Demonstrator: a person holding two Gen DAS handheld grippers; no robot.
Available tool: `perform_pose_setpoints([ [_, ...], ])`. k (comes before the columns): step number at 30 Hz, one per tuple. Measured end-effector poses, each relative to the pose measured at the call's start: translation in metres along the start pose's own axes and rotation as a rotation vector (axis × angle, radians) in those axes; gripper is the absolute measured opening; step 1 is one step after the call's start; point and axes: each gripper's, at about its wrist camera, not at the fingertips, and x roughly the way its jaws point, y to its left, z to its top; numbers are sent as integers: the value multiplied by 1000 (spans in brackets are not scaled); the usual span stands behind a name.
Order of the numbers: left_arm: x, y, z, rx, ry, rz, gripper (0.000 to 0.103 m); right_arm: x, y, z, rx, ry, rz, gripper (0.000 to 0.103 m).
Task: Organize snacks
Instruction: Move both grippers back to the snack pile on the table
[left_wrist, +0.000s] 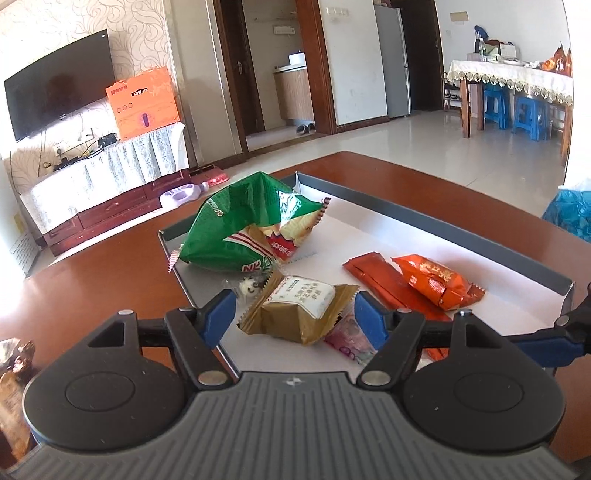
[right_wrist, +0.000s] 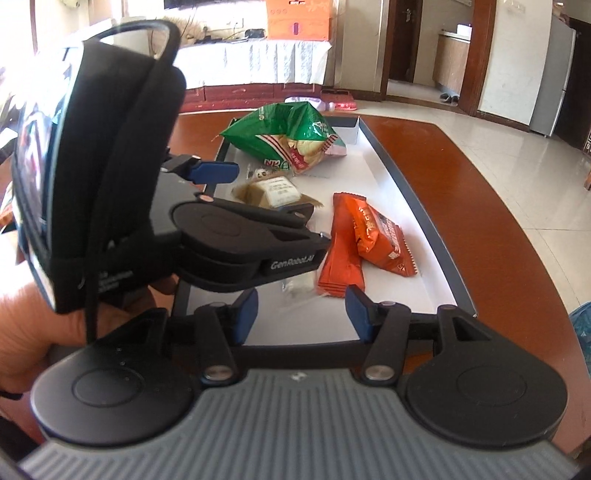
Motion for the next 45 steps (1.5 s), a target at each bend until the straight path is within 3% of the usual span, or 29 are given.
perform_pose_setpoints([
  [4, -23, 7, -8, -7, -31, 18, 77, -6, 3, 2, 21, -12, 5, 54],
  [11, -82, 56, -21, -143, -84, 75, 77, -35, 24, 6, -40, -187, 16, 54],
  [16, -119, 106, -43, -198, -72, 219, 78, -29, 58, 17, -63, -218, 121, 54],
  [21, -152, 166, -72, -307, -27, 407, 93, -15, 98, 32, -69, -223, 217, 55],
  [26, -170, 219, -96, -374, -2, 543, 97, -5, 139, 37, -79, -223, 277, 55],
  [34, -161, 264, -109, -504, 25, 517, 97, 0, 189, 39, -256, -232, 287, 62],
  [38, -152, 270, -107, -504, 36, 496, 97, 8, 201, 42, -326, -225, 273, 68],
  [40, -148, 270, -108, -504, 49, 482, 98, 14, 204, 46, -355, -225, 271, 78],
  [45, -137, 276, -112, -488, 83, 450, 98, 42, 221, 57, -446, -183, 246, 80],
])
